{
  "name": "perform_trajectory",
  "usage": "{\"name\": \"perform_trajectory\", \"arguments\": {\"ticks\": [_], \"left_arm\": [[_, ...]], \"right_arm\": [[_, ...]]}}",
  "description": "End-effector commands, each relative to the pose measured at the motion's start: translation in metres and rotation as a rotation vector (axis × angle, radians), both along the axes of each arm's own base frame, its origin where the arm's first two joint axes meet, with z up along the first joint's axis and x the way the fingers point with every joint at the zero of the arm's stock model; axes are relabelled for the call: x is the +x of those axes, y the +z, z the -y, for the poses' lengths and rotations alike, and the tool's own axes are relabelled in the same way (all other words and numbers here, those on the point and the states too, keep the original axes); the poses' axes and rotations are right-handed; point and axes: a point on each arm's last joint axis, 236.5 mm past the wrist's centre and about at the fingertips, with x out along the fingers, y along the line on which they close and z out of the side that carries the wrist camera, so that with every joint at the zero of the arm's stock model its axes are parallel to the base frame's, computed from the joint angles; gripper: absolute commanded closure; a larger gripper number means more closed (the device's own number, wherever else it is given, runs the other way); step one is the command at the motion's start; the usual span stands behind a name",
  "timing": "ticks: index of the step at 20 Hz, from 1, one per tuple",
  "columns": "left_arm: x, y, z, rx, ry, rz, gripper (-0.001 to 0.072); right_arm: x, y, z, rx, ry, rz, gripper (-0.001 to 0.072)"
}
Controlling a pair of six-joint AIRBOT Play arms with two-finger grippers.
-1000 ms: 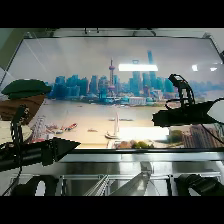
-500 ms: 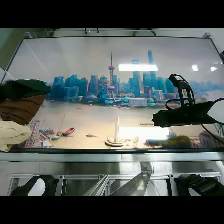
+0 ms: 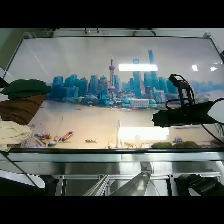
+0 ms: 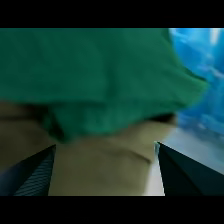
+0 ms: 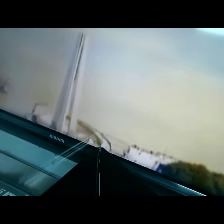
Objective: Fold the shirts.
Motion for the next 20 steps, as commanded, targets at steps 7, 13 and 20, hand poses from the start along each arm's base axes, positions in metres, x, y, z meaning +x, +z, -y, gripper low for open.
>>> {"name": "perform_trajectory", "arguments": {"ticks": [7, 13, 20], "left_arm": [[0.058, -0.12, 0.031, -0.027, -0.058, -0.055, 0.016], [0.117, -0.032, 0.107, 0.023, -0.208, 0.133, 0.0671], [0.095, 0.022, 0.134, 0.047, -0.24, 0.166, 0.0671]], "right_arm": [[0.002, -0.004, -0.001, -0.003, -0.001, -0.009, 0.0688], [0.003, -0.011, -0.001, -0.011, -0.001, -0.031, 0.0688], [0.004, -0.026, -0.001, -0.027, 0.0, -0.078, 0.0688]]}}
